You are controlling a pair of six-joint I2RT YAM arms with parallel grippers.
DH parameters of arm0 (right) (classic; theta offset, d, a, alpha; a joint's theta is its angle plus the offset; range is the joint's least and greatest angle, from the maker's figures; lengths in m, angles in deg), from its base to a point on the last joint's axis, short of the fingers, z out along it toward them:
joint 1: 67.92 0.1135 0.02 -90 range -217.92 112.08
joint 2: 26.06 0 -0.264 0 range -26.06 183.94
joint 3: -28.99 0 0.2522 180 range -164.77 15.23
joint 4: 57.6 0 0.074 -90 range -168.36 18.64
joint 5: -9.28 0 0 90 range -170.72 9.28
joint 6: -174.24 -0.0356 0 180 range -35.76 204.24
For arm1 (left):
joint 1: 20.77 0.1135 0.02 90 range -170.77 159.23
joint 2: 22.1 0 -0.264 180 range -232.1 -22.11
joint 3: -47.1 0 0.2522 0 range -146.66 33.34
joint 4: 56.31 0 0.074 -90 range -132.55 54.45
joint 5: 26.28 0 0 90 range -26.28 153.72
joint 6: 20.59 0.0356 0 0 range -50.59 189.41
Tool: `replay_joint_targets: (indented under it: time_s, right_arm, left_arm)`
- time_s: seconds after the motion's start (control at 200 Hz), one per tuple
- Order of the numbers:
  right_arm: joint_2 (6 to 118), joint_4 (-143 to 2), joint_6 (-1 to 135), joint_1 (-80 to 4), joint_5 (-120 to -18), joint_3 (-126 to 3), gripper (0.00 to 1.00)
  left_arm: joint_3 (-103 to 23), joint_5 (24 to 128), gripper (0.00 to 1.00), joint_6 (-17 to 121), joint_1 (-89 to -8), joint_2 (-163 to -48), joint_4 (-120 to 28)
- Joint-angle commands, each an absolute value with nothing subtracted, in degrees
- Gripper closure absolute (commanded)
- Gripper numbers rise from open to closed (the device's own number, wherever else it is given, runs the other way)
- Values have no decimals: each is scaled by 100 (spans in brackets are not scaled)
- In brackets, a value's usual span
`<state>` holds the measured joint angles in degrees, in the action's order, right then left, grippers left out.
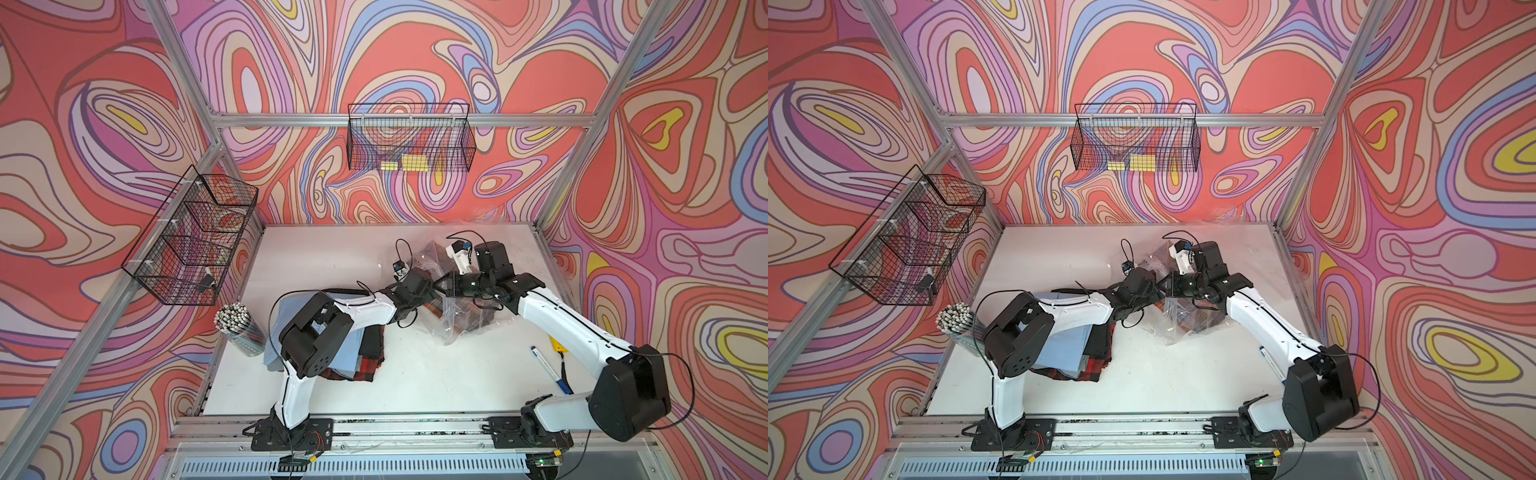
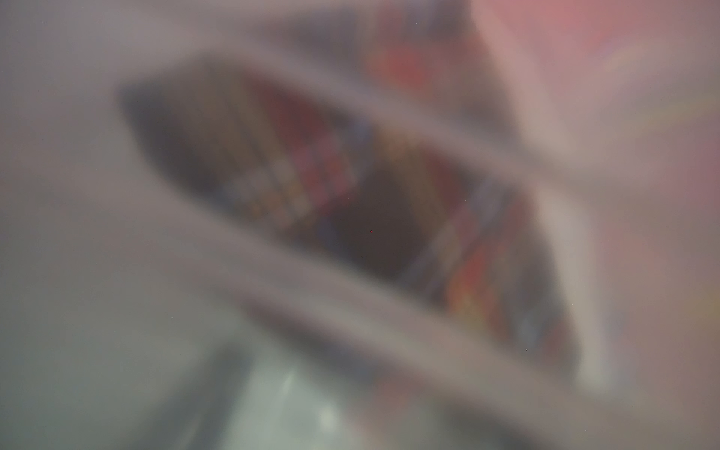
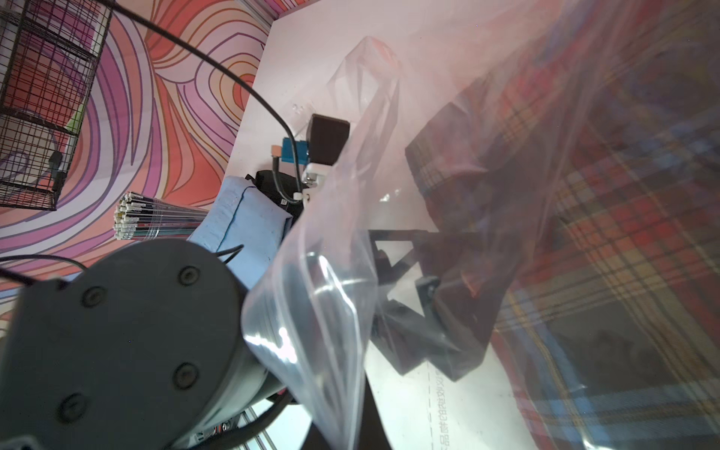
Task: Take the shirt out of the vacuum bag
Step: Take out the shirt from the vacuum bag.
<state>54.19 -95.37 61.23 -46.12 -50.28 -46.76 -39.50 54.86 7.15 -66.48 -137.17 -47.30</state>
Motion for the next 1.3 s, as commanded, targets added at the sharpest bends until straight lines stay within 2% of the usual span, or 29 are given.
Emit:
replay_joint_targets:
  time_s: [0.0,0.611,0.721,0.796,0.951,1.077,1.257,1.297]
  right_arm:
    - [5265,-9476,6226,-4582,-4970,-4871,100]
    - [5374,-9315,6152,-4582,-4944,-4823,100]
    - [5356,-9333,6146,-4586,-4952,-4841,100]
    - [5331,-9340,6151,-4584,-4985,-4839,100]
    - [5321,-9342,6156,-4584,-5020,-4797,100]
    - [5325,-9316,6158,-4585,-5012,-4747,100]
    - [5287,-9307,6147,-4586,-5015,-4721,100]
    - [5278,-9320,6155,-4586,-5013,-4726,100]
  left_arm:
    - [-4148,5523,1,503,-6675,-13885,-4732]
    - [-4550,5661,1,455,-6770,-14536,-5320]
    - [-4698,5695,5,485,-6770,-14638,-5319]
    - [-4750,5730,17,560,-6767,-14657,-5397]
    - [-4823,5836,52,652,-6766,-14664,-5514]
    - [-4864,5946,76,697,-6760,-14680,-5539]
    - [-5094,6116,100,726,-6754,-14834,-5440]
    - [-5154,6159,100,736,-6756,-14879,-5394]
